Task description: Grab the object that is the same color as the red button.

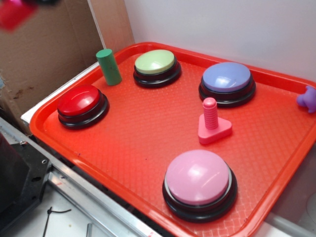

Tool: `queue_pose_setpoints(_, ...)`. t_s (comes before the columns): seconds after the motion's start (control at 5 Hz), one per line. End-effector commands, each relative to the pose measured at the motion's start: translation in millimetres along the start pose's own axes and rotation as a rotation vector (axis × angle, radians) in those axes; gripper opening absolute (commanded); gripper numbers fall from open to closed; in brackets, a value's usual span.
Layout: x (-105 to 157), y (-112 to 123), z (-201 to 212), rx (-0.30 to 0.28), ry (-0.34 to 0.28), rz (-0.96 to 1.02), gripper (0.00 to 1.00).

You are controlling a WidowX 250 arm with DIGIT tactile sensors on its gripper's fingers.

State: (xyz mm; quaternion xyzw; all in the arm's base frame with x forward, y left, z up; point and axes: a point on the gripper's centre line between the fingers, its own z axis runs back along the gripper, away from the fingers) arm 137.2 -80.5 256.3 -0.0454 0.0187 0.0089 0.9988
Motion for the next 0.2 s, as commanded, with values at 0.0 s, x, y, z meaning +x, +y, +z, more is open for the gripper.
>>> queue_pose_setpoints(0.0,-7.8,-5.8,-3.3,0.057,-0.049,-0.06,0.0)
